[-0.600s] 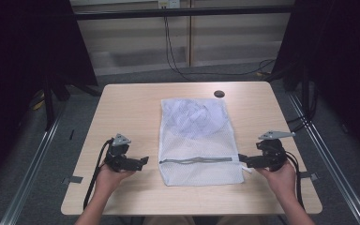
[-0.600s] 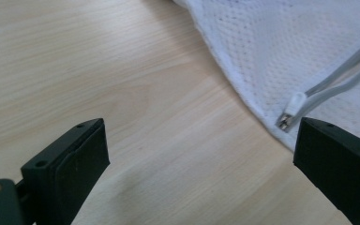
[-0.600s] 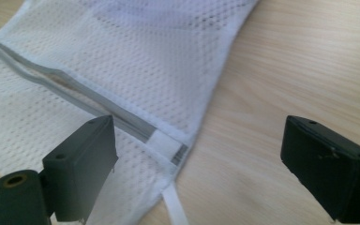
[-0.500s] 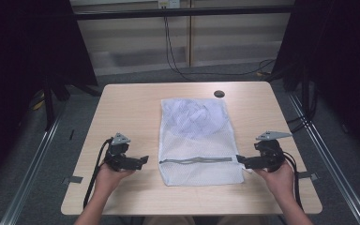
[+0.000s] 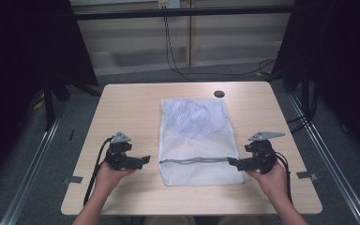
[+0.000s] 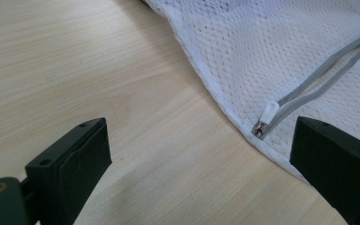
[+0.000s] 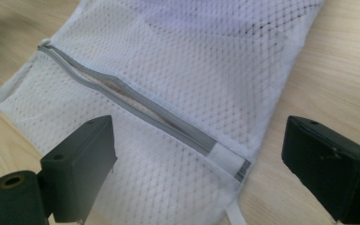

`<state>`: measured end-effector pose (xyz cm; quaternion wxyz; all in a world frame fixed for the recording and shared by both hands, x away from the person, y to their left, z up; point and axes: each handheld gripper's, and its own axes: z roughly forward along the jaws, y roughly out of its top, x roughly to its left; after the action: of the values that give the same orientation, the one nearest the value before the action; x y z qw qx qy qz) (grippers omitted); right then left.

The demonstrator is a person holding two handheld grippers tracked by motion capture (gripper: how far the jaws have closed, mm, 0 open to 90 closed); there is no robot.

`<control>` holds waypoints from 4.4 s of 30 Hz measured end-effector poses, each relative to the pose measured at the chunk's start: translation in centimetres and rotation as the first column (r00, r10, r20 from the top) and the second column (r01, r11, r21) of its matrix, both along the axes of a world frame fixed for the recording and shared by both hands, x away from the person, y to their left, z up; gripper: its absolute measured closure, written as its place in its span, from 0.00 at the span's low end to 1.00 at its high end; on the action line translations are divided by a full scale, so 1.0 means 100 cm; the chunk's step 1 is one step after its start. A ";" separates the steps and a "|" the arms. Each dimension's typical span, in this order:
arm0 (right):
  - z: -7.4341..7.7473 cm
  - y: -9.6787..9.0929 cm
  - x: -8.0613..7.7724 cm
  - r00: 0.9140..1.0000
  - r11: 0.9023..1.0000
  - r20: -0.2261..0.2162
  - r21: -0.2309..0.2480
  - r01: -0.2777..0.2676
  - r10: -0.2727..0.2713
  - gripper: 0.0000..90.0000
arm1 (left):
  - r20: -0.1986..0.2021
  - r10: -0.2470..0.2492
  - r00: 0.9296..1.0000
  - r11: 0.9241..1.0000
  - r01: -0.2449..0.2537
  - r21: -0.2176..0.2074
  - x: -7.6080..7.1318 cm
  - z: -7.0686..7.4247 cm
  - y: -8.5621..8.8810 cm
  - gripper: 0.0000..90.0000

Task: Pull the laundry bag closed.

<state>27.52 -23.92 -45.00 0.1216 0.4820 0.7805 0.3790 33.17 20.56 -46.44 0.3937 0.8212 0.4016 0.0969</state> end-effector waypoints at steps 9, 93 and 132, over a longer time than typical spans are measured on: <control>-0.001 0.024 0.007 0.999 1.000 -0.037 0.017 -0.026 0.026 0.14 | -0.011 -0.015 1.000 1.000 0.015 0.004 -0.001 0.001 -0.001 0.06; -0.001 0.145 0.045 0.973 0.976 -0.083 0.055 -0.209 0.213 0.18 | -0.027 -0.069 0.997 0.997 0.068 -0.041 0.001 0.003 0.011 0.13; -0.012 0.182 0.058 0.944 0.953 -0.147 0.108 -0.282 0.296 0.43 | -0.070 -0.048 0.996 0.998 0.045 -0.052 0.001 0.003 0.015 0.12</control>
<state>33.35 -5.75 -46.18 -0.0198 0.3962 0.8330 0.3856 33.30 22.08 -46.16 0.4019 0.8230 0.3986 0.0480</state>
